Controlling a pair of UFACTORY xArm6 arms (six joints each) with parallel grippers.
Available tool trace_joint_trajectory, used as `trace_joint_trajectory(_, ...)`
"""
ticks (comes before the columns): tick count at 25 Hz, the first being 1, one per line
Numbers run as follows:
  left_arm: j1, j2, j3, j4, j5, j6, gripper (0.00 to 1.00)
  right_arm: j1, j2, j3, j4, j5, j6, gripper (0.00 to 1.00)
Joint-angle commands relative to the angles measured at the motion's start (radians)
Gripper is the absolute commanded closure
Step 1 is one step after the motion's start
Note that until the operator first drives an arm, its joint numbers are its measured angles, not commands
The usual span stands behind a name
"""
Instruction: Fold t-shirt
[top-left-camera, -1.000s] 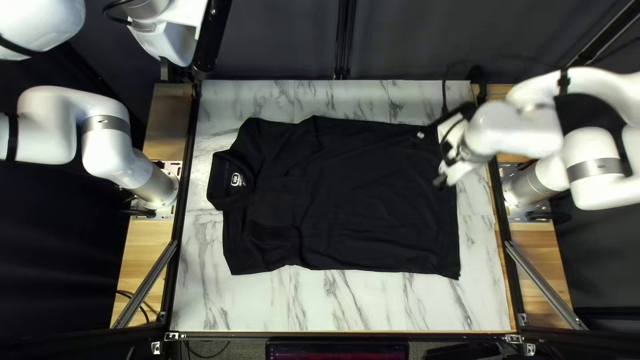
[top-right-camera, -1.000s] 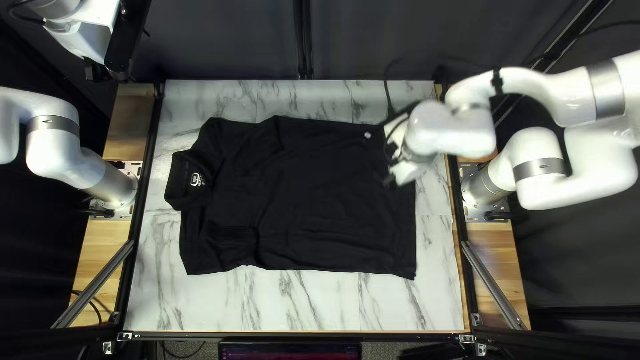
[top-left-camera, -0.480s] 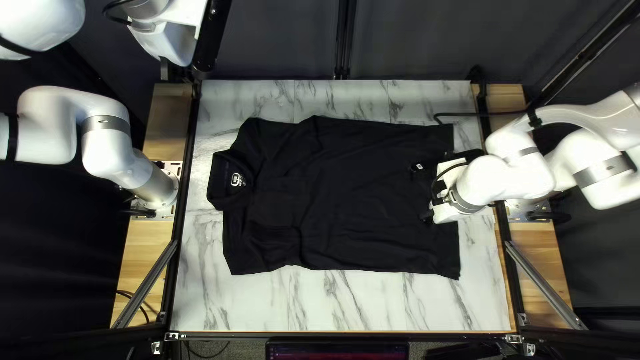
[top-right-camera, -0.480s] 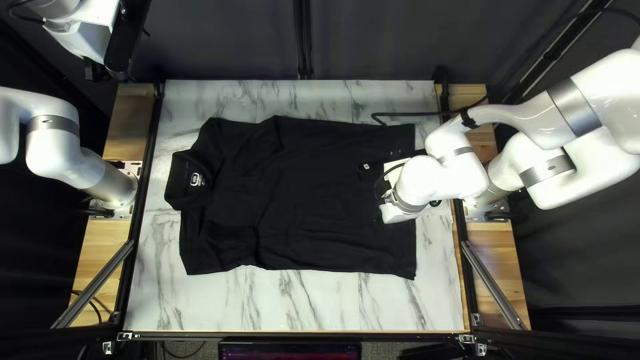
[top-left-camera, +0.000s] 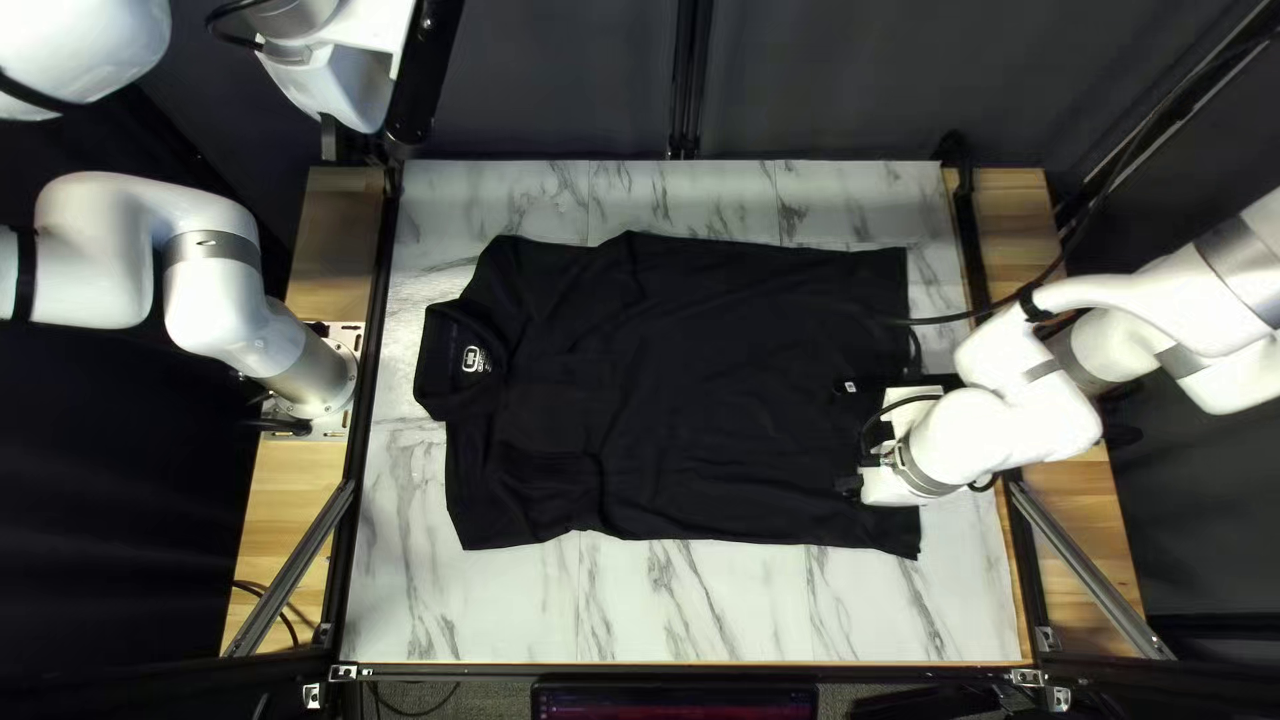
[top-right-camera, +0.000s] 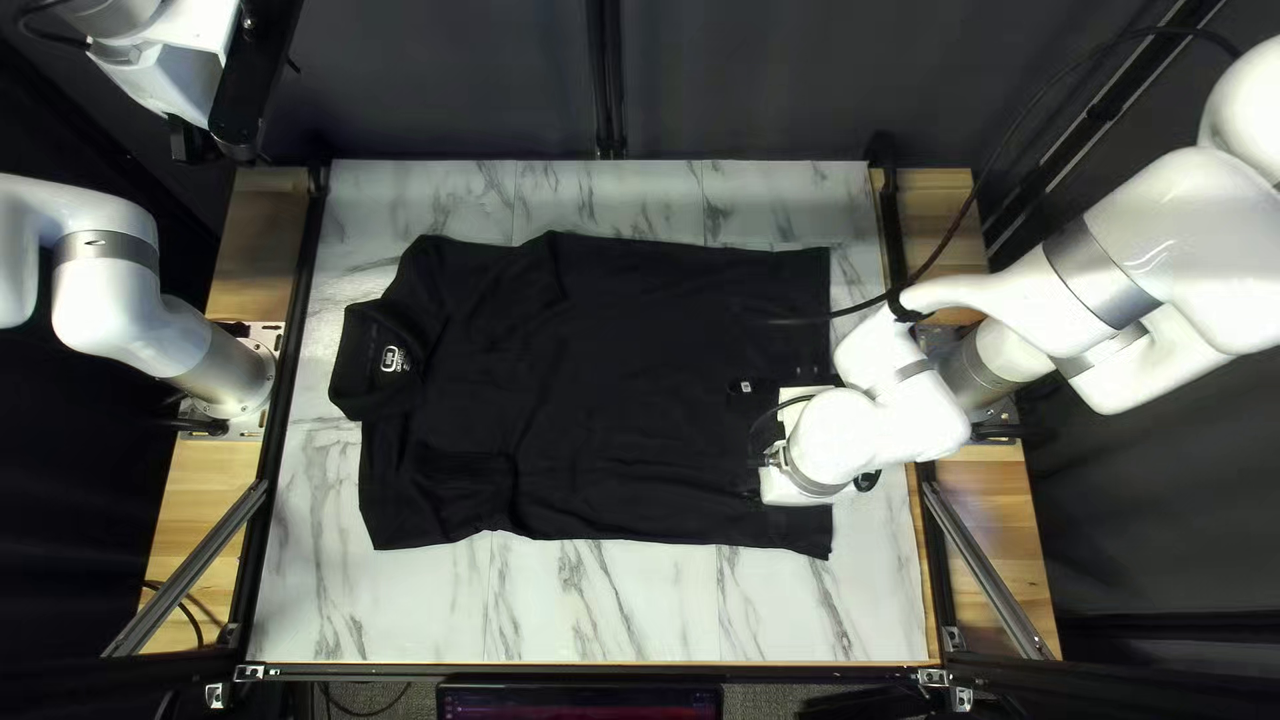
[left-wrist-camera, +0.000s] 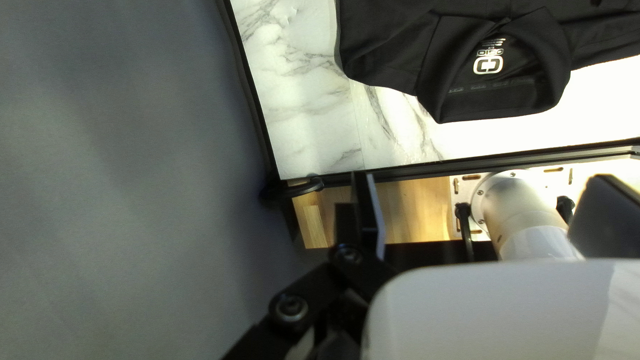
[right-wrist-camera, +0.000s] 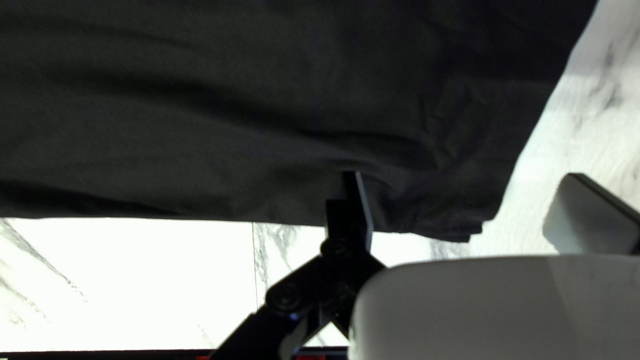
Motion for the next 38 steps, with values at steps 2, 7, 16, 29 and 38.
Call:
trace_joint_trajectory(2,0.0,0.0,0.0,0.0,0.0,0.0,0.0,-0.04,-0.164,0.001,-0.061,0.121,-0.339,0.0)
trace_joint_trajectory(7,0.0,0.0,0.0,0.0,0.0,0.0,0.0,0.07,-0.095,-0.109,-0.13,0.152,-0.537,0.0)
trace_joint_trajectory(16,0.0,0.0,0.0,0.0,0.0,0.0,0.0,0.076,-0.091,-0.11,-0.13,0.149,-0.547,0.0)
trace_joint_trajectory(29,0.0,0.0,0.0,0.0,0.0,0.0,0.0,0.206,-0.068,-0.156,-0.08,0.301,-1.341,0.0)
trace_joint_trajectory(38,0.0,0.0,0.0,0.0,0.0,0.0,0.0,0.209,-0.077,-0.152,-0.08,0.306,-1.342,0.0)
